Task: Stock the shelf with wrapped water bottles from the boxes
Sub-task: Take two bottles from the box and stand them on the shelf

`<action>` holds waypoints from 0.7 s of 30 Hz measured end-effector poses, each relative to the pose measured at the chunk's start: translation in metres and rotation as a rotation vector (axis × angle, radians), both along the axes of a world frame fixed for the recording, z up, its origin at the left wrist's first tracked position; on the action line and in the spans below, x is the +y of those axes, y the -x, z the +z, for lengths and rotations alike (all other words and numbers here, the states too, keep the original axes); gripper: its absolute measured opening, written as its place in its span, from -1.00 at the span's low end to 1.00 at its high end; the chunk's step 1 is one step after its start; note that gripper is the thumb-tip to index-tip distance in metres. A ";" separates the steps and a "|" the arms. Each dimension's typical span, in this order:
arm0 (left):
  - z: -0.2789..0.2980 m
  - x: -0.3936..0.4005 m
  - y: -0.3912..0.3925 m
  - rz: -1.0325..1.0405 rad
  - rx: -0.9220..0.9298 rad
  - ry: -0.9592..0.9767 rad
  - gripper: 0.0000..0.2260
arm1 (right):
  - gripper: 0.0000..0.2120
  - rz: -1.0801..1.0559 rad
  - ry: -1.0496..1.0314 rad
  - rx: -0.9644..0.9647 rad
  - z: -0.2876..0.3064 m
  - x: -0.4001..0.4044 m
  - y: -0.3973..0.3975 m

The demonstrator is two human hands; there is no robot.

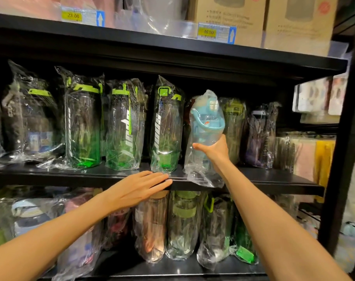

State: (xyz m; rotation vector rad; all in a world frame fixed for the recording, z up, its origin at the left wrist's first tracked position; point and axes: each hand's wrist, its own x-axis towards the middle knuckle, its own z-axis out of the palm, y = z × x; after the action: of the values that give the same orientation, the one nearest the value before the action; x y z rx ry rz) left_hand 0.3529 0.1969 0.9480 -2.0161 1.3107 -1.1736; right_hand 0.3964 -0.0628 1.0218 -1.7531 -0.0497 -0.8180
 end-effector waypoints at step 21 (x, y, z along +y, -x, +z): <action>-0.013 -0.002 0.002 -0.008 0.076 0.086 -0.05 | -0.11 -0.116 0.098 -0.099 -0.025 0.015 -0.032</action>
State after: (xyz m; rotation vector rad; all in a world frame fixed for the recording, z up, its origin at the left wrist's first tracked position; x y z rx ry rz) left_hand 0.3507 0.1952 0.9353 -2.1370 1.3264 -1.1865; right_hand 0.4282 -0.0475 0.9972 -1.8198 -0.0557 -1.0014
